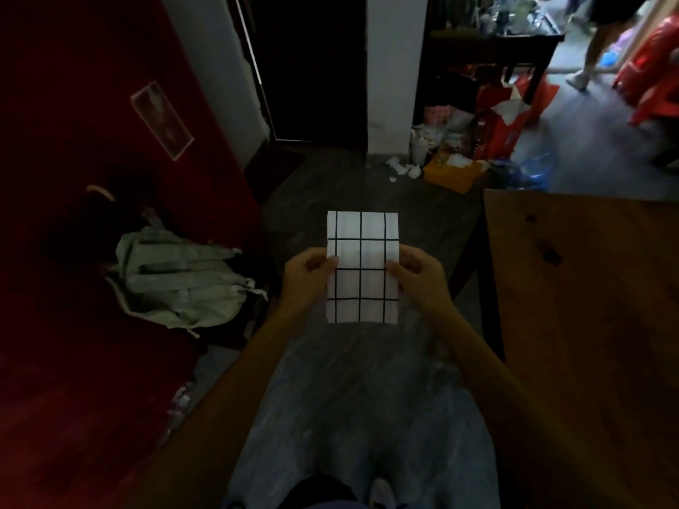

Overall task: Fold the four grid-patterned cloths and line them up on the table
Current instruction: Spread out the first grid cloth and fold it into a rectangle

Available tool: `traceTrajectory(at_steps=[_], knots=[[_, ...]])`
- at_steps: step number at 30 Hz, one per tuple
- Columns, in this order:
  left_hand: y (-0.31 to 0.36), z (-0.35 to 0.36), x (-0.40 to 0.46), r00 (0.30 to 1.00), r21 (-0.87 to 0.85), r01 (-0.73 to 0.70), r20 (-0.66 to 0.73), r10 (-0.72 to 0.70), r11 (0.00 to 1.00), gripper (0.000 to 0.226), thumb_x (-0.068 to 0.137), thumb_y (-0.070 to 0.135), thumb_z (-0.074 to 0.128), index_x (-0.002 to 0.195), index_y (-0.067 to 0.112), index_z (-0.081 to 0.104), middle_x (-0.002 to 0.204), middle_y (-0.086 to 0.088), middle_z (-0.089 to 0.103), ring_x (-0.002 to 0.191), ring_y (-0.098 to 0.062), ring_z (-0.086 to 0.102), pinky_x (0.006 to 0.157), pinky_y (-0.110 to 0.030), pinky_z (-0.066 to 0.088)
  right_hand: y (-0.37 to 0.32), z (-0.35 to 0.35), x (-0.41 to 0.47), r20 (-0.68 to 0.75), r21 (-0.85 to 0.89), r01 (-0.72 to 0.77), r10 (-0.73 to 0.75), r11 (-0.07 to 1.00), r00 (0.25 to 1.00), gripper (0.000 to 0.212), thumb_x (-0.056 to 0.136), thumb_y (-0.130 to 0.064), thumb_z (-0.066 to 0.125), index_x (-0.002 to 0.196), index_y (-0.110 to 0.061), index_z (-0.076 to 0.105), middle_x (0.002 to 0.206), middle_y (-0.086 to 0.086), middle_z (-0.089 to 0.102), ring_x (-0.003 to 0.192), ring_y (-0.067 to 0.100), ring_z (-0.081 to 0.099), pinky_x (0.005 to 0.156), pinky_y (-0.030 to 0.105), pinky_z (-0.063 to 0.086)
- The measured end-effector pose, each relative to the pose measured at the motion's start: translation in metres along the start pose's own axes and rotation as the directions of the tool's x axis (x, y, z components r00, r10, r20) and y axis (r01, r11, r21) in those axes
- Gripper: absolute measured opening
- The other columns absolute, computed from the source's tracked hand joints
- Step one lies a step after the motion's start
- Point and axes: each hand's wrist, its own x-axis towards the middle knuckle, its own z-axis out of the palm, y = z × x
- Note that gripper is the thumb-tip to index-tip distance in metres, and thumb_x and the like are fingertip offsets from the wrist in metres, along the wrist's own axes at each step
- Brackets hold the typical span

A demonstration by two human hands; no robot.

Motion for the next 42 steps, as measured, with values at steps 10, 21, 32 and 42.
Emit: traceTrajectory(at_steps=[10,21,32,42], knots=[[-0.014,0.027,0.197,0.990,0.016,0.037,0.135,-0.038,0.999,0.020,0.092,0.019,0.059,0.111,0.016,0.059,0.103,0.004,0.061,0.093,-0.009,0.057,0.076,-0.022,0.046,0.013,0.030,0.160,-0.137,0.027,-0.101,0.104,0.995,0.985,0.031,0.091,-0.010,0.058,0.118,-0.025,0.057,0.110,-0.003,0.067,0.099,0.010,0.066,0.086,0.038,0.057],[0.033,0.054,0.388,0.946,-0.026,-0.080,0.312,0.084,0.996,0.009,0.092,0.014,0.058,0.100,0.014,0.060,0.091,0.005,0.060,0.086,-0.007,0.058,0.070,-0.016,0.044,-0.025,0.040,0.324,-0.311,-0.009,-0.121,0.112,0.993,0.944,0.031,0.091,-0.012,0.060,0.119,-0.025,0.056,0.103,-0.011,0.064,0.089,-0.006,0.064,0.066,0.013,0.053],[0.068,0.183,0.541,0.881,0.064,-0.230,0.437,0.180,0.971,0.015,0.090,0.013,0.060,0.102,0.021,0.060,0.097,0.007,0.061,0.088,-0.002,0.057,0.072,-0.016,0.044,0.021,-0.030,0.476,-0.482,0.125,-0.149,0.191,0.981,0.855,0.035,0.089,-0.013,0.062,0.120,-0.026,0.055,0.114,-0.003,0.063,0.100,0.009,0.063,0.080,0.030,0.055],[0.152,0.339,0.664,0.767,-0.001,-0.303,0.594,0.244,0.953,0.014,0.089,0.008,0.061,0.101,0.015,0.061,0.094,0.004,0.063,0.082,0.000,0.059,0.067,-0.012,0.049,0.029,-0.142,0.610,-0.678,0.226,-0.100,0.230,0.969,0.698,0.036,0.089,-0.014,0.063,0.123,-0.022,0.055,0.106,-0.012,0.064,0.093,0.000,0.063,0.067,0.018,0.052]])
